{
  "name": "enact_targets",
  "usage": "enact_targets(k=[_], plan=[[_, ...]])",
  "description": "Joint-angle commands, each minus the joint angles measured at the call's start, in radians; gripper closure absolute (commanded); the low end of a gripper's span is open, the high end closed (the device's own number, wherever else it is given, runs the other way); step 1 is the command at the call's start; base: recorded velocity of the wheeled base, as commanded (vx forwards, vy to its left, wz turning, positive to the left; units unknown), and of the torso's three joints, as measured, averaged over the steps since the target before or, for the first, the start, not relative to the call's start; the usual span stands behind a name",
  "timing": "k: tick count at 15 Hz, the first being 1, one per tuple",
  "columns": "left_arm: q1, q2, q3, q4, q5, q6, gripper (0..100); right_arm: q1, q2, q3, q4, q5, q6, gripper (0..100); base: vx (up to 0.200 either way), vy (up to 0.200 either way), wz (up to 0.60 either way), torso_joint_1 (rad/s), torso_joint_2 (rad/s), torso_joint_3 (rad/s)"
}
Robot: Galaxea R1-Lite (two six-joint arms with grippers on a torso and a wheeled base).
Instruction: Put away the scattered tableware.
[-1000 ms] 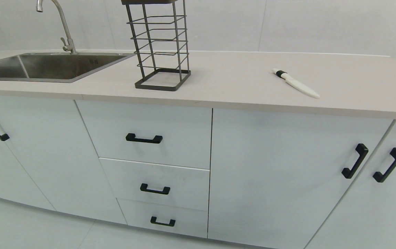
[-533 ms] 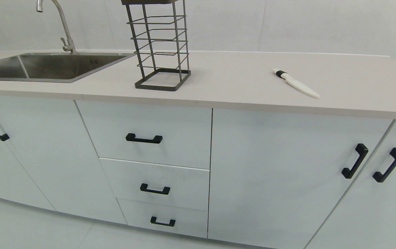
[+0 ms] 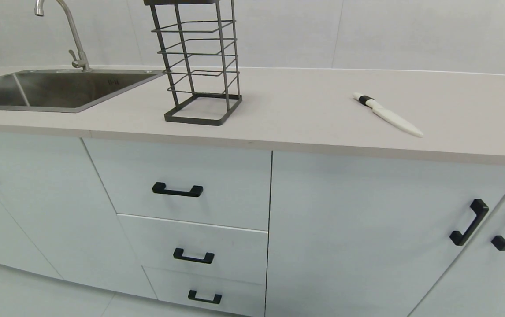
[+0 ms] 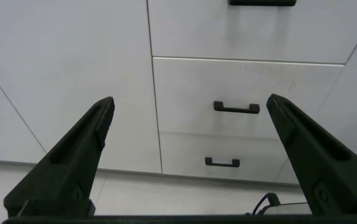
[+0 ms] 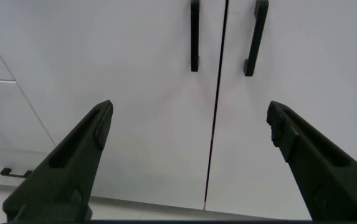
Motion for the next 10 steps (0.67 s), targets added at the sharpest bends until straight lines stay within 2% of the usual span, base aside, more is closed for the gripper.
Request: enact_targets(k=[1,2,5,10], plan=[[0.000,0.001,0.000,-0.001,0.000,0.000,0,-0.001,0.000,0.000,0.000,0.001,0.000,0,0.000,0.000,-0.60,-0.007,0.00,0.007],[0.000,0.001,0.000,-0.001,0.000,0.000,0,-0.001,0.000,0.000,0.000,0.001,0.000,0,0.000,0.000,0.00,0.000,0.00,0.000],[0.000,0.001,0.000,-0.001,-0.002,-0.002,0,0.001,0.002,0.000,0.000,0.001,0.000,0,0.000,0.000,-0.60,0.001,0.00,0.004],[0.000,0.001,0.000,-0.001,-0.002,-0.002,0,-0.001,0.002,0.000,0.000,-0.001,-0.002,0,0.000,0.000,0.00,0.000,0.00,0.000]])
